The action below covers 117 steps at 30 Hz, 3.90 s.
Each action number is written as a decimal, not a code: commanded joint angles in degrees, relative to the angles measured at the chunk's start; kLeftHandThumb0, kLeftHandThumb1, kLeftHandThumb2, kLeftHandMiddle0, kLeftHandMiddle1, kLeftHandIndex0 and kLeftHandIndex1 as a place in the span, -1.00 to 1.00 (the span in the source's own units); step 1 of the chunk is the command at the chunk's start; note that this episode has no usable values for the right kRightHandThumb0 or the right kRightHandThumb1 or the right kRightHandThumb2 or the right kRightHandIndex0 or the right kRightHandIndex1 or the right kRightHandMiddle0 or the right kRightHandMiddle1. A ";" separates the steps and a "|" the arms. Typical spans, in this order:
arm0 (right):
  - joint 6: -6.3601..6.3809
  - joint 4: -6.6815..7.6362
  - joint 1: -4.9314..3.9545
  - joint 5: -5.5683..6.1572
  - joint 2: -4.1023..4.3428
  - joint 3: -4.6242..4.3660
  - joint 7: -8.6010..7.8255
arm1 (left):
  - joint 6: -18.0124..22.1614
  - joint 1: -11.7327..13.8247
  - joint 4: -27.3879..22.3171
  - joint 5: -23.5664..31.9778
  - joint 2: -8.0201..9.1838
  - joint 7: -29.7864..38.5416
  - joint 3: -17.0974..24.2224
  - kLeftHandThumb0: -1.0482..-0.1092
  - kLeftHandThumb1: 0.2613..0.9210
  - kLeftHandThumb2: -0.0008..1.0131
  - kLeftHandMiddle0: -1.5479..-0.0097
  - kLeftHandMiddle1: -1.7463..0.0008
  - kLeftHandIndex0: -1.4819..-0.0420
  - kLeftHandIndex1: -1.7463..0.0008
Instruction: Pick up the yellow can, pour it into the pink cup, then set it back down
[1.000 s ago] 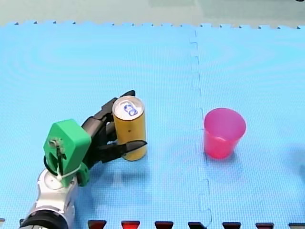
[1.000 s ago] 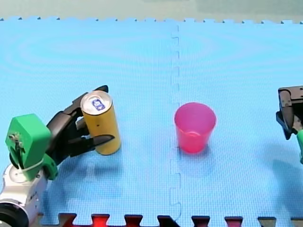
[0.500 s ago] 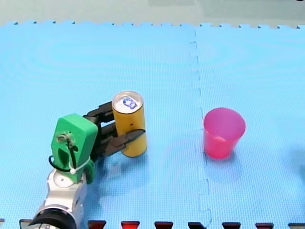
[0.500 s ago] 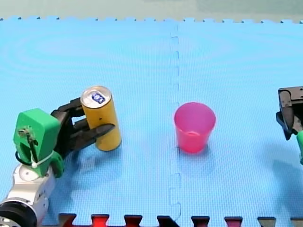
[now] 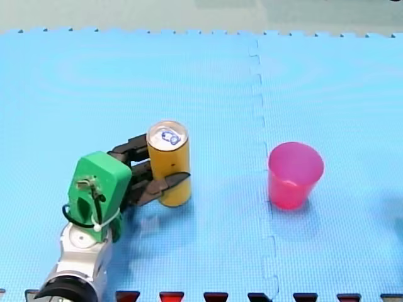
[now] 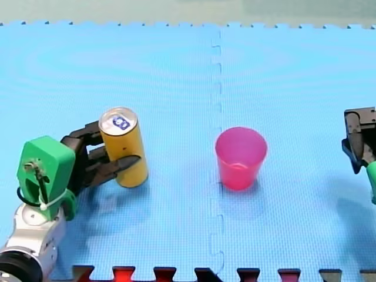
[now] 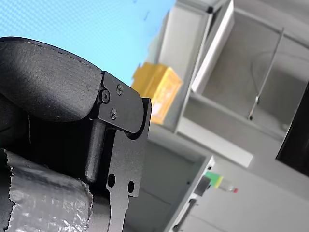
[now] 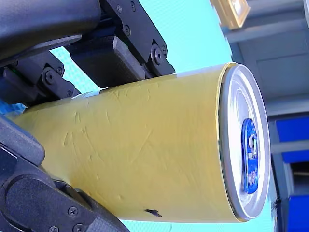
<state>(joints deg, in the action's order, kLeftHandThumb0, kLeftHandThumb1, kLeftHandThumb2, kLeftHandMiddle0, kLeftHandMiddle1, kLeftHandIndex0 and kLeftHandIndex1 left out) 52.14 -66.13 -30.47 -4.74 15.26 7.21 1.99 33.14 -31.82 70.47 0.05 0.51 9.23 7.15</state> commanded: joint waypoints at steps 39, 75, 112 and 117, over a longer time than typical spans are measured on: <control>-0.45 0.10 -0.26 -1.16 -2.28 -1.67 2.92 | 5.62 -13.00 -1.04 -9.50 -6.27 -21.08 -6.28 0.45 0.58 -1.00 -0.78 0.99 -0.66 1.00; -3.84 2.71 0.47 -2.49 -3.85 -2.51 6.43 | -4.49 -23.97 3.17 -42.92 -4.88 -59.07 -33.69 0.34 0.58 -0.99 -0.84 0.97 -0.67 1.00; -4.73 3.32 0.45 -1.13 -4.34 -1.65 5.34 | -9.85 -25.45 3.95 -52.20 -2.90 -67.81 -47.45 0.47 0.74 -0.99 -0.06 -0.87 -0.74 0.97; -5.02 3.98 0.83 -1.59 -4.24 -1.95 5.92 | -9.74 -25.54 3.82 -52.38 -2.55 -67.71 -48.09 0.49 0.75 -1.00 -0.06 -0.83 -0.73 0.97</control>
<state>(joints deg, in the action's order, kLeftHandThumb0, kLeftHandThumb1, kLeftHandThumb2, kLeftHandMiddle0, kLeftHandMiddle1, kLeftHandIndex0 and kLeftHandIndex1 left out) 47.43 -62.52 -29.88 -6.16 10.67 5.35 7.64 23.33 -56.58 74.50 -52.31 -2.37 -58.36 -40.77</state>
